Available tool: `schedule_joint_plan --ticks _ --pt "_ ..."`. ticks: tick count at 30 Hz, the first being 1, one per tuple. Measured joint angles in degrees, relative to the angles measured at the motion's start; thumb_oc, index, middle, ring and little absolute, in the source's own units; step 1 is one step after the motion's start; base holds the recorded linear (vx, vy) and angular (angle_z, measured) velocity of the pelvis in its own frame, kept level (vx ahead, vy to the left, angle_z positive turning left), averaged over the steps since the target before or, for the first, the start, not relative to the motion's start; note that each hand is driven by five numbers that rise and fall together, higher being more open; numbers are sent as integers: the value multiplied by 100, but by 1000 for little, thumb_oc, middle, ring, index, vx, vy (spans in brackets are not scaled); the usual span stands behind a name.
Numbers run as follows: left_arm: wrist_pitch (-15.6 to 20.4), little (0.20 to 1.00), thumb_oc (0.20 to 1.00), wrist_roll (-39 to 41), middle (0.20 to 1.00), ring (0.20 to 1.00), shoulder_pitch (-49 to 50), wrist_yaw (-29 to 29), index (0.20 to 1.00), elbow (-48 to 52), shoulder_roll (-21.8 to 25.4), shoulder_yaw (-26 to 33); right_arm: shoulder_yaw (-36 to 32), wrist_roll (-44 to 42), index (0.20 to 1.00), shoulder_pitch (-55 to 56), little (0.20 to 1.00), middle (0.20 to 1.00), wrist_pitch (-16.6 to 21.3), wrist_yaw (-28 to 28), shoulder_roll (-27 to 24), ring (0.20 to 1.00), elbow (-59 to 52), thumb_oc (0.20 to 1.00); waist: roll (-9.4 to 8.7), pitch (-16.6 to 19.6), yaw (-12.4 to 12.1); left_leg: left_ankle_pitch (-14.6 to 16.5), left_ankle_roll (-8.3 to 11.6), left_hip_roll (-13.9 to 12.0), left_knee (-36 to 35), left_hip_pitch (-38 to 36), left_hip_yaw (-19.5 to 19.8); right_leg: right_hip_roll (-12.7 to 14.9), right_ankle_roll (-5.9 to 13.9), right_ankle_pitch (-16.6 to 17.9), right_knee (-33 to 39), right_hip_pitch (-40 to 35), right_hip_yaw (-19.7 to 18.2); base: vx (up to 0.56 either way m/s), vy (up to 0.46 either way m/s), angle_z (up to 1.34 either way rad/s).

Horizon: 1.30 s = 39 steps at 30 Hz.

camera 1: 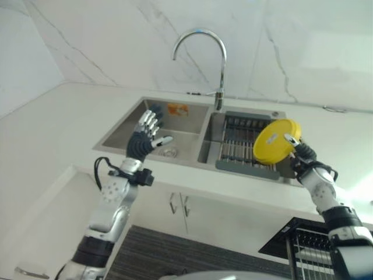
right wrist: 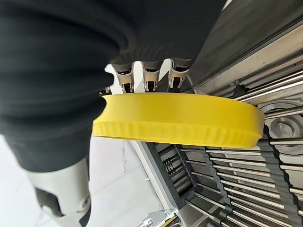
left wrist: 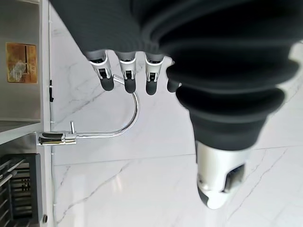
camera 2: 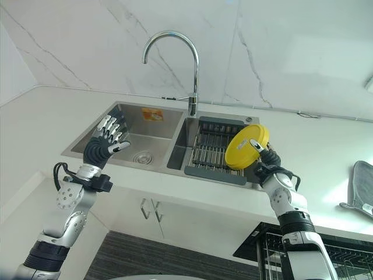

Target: Place the dishes in the dishwasher.

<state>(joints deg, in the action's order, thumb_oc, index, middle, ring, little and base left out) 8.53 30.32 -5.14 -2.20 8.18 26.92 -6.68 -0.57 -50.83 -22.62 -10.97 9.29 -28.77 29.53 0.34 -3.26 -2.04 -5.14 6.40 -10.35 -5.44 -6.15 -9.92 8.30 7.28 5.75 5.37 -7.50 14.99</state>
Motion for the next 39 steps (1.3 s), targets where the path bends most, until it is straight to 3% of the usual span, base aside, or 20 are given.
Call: schedule_joint_plan --ticks 39 --pt "-119 1000 1000 5 1000 1000 -8 93 1000 -40 104 -17 16 -217 1000 -517 1000 1000 -13 -20 -139 1000 992 1000 29 -8 -105 -2 2 8 0 5 153 2 3 -18 0 -81 148 0 0 1"
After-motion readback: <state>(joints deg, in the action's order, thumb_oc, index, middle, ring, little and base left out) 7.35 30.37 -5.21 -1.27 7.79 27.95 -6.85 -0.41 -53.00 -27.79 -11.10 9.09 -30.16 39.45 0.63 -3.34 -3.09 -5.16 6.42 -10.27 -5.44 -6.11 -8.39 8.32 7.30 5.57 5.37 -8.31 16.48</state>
